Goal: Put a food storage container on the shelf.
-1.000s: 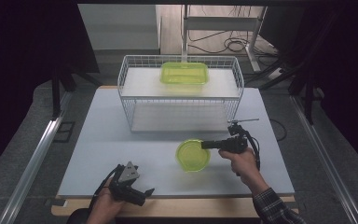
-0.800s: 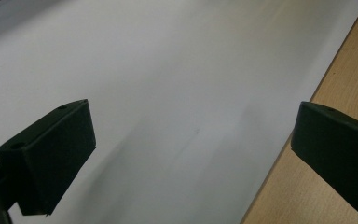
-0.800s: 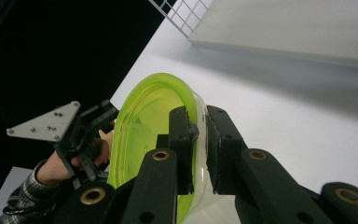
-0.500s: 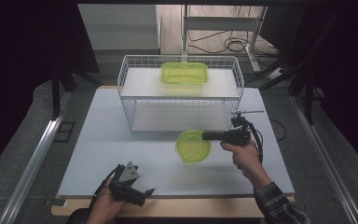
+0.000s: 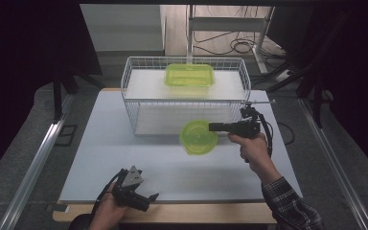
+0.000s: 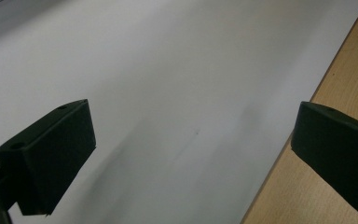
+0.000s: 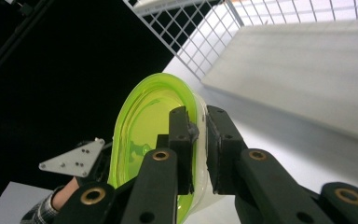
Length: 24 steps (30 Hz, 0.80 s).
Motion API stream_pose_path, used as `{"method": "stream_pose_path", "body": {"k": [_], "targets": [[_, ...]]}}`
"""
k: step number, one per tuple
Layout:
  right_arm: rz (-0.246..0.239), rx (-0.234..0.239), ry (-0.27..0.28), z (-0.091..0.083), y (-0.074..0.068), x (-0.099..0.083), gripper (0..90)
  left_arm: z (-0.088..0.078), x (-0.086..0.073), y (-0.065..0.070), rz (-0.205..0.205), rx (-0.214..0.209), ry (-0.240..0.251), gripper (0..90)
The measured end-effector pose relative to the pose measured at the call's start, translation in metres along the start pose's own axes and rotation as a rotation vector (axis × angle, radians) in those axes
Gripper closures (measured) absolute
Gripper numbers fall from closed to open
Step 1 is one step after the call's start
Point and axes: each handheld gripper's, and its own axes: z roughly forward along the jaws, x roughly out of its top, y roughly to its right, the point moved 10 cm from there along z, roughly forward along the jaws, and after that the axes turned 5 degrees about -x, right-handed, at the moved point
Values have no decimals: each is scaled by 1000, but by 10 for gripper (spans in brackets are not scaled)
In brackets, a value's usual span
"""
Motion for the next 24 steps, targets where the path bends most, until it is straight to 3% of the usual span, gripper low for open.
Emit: {"method": "stream_pose_path", "body": {"k": [4, 13, 24], "targets": [[-9, 5, 17, -3, -6, 13, 810, -1, 1, 0, -6, -3, 6, 0], [-6, 15, 32, -6, -13, 31, 810, -7, 7, -3, -65, -13, 61, 0], [-8, 19, 53, -10, -22, 51, 810, -6, 6, -2, -57, -13, 56, 0]]}}
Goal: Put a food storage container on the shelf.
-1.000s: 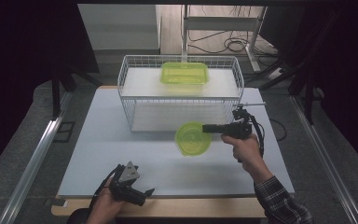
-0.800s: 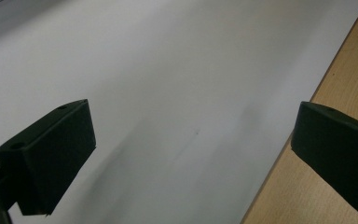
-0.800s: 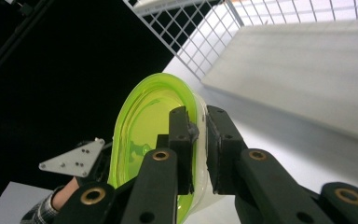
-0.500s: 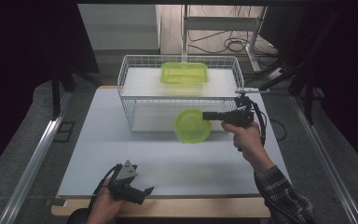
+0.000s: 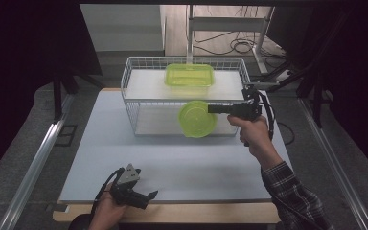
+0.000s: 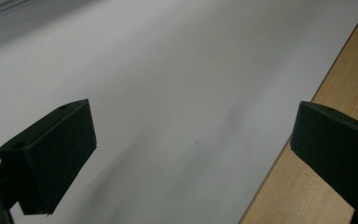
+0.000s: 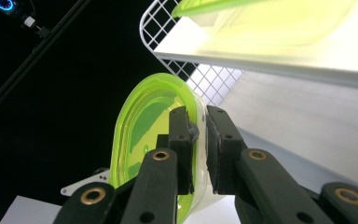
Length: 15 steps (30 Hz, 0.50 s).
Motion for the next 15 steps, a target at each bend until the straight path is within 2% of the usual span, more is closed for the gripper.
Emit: {"method": "stream_pose_path", "body": {"k": [15], "targets": [[-13, -13, 59, -6, -15, 43, 811, 1, -1, 0, 7, -2, -7, 0]]}}
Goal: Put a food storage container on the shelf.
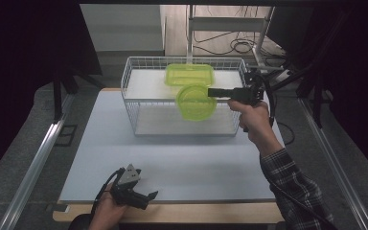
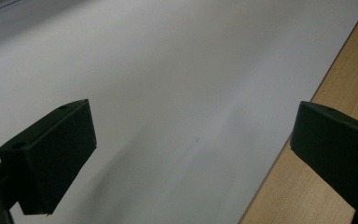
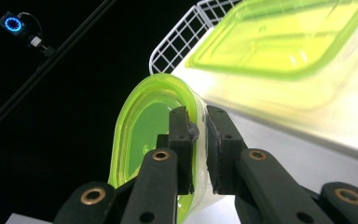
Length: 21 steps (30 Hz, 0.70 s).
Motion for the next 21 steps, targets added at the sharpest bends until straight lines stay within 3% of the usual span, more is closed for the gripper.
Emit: {"method": "stream_pose_path", "body": {"k": [10, 21], "targets": [[-10, -29, 48, 3, -8, 34, 810, -1, 0, 0, -5, 0, 2, 0], [12, -80, 107, 13, -3, 68, 810, -1, 0, 1, -5, -5, 0, 0]]}}
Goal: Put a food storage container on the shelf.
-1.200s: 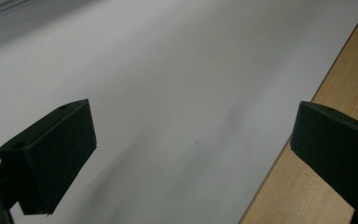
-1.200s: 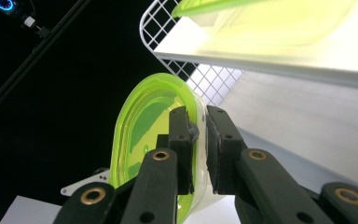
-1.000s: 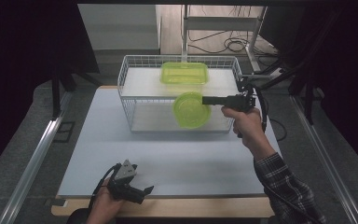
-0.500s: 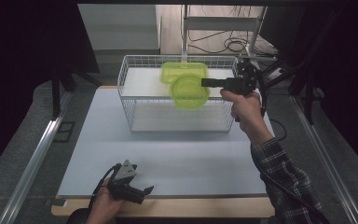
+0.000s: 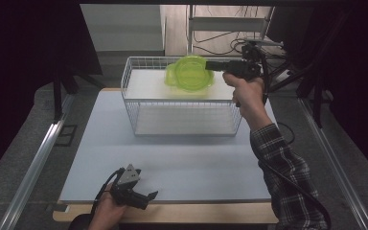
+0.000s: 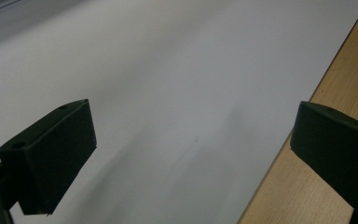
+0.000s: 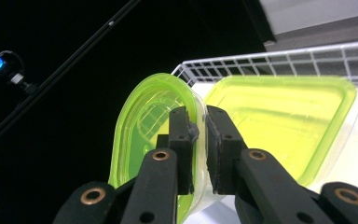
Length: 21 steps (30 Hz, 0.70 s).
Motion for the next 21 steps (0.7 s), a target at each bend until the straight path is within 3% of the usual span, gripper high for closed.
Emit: {"method": "stream_pose_path", "body": {"k": [16, 21], "targets": [[16, -112, 40, 29, 20, 27, 809, 1, -1, 1, 9, -4, -11, 0], [34, -116, 46, 35, 25, 29, 807, 1, -2, 1, 11, -4, -13, 0]]}}
